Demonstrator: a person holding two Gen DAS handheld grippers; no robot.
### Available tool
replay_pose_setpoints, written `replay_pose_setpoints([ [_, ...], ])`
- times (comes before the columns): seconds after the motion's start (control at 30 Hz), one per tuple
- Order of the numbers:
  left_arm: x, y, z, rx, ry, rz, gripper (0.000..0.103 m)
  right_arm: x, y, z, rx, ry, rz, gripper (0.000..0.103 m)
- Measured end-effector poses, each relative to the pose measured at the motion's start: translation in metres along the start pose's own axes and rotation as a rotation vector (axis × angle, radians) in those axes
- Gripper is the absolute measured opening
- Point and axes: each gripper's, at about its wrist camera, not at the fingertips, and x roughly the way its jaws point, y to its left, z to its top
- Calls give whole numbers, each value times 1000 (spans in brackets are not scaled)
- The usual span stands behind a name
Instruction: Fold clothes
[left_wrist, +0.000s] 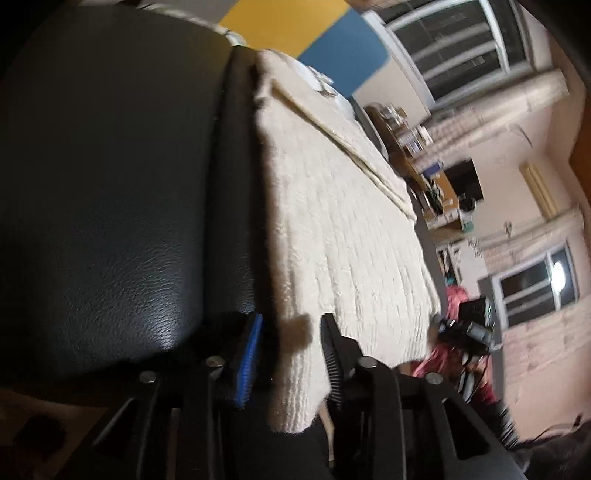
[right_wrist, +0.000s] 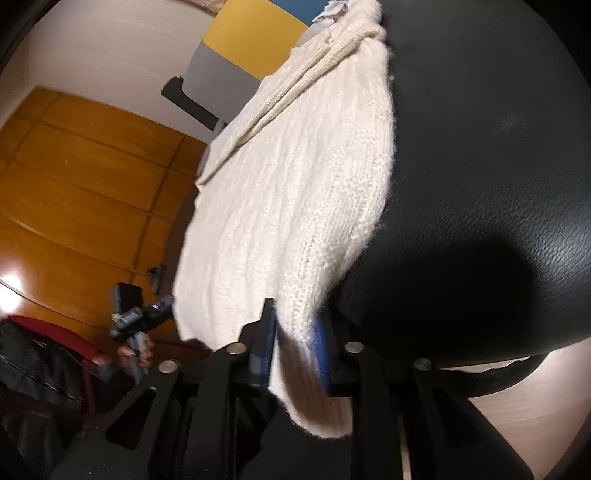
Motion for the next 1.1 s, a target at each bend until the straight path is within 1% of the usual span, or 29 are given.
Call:
replay_pose_setpoints([
  [0.03,1,-4,0,17,-2,5,36,-1,0,0,5,-2,23,41],
  [0.1,3,-9,-1,38,-14,1,36,-3,-1,-1,14,-5,69,61],
  [0.13,4,-11,-2,45,-22,-6,35,-2,1,-1,8,-2,71,65],
  [0.17,6,-13,-3,59,-21,-19,22,1,4,-1,-2,3,62,66],
  [0.2,9,-16,-5,75,-17,-34,16,3,8,0,-10,8,41,63],
  [0.23,12,-20,-7,92,-17,-29,6,3,12,0,-20,11,10,58],
  [0.27,15,-25,-10,108,-19,-17,5,2,14,0,-26,5,6,31],
  [0.3,16,-27,-12,111,-29,-26,5,0,16,0,-29,-5,18,14],
  [0.37,13,-30,-15,87,-61,-73,4,-4,20,-1,-35,-23,41,14],
  [0.5,-6,-29,-12,-8,-157,-217,4,-12,28,-2,-48,-61,88,13],
  [0.6,-29,-36,-4,-36,-245,-338,4,-17,34,-3,-58,-89,124,13],
  [0.77,-69,-51,22,-53,-406,-536,4,-29,45,-2,-76,-144,193,13],
  [0.93,-95,-67,60,-17,-508,-653,4,-52,67,20,-105,-251,327,13],
  [1.0,-95,-74,78,-5,-524,-688,4,-62,76,28,-117,-295,381,13],
  [1.07,-95,-76,98,-9,-535,-713,4,-66,78,42,-110,-336,412,13],
  [1.1,-93,-76,109,-12,-543,-714,4,-68,78,50,-105,-356,425,13],
])
